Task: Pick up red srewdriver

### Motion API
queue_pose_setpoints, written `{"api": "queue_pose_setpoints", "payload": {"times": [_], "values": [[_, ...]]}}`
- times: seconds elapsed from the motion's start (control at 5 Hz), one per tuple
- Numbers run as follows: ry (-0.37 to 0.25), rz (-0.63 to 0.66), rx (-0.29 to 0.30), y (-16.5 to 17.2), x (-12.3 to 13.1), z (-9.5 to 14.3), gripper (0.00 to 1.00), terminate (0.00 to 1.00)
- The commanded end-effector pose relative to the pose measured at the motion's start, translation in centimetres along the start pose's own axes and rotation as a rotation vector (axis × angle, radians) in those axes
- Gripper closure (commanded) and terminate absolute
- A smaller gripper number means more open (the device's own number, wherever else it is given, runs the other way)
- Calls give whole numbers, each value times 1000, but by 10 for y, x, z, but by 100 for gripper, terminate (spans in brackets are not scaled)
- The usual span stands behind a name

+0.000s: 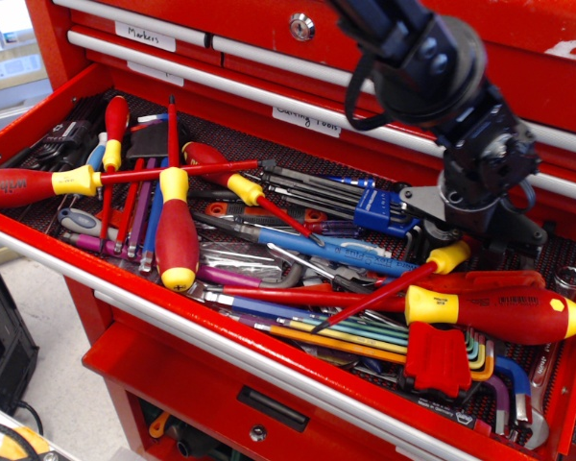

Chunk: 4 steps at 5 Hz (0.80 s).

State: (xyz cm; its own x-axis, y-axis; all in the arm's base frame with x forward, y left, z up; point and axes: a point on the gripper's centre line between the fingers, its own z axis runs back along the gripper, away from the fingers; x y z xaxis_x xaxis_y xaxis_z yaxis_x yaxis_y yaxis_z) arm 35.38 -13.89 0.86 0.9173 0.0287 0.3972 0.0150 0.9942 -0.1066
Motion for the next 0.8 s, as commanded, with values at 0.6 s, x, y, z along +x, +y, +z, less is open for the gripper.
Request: {"api": "queue_pose_setpoints", "payload": {"times": [0.6], "values": [[147,-187,82,20,-2,83,100,0]]}}
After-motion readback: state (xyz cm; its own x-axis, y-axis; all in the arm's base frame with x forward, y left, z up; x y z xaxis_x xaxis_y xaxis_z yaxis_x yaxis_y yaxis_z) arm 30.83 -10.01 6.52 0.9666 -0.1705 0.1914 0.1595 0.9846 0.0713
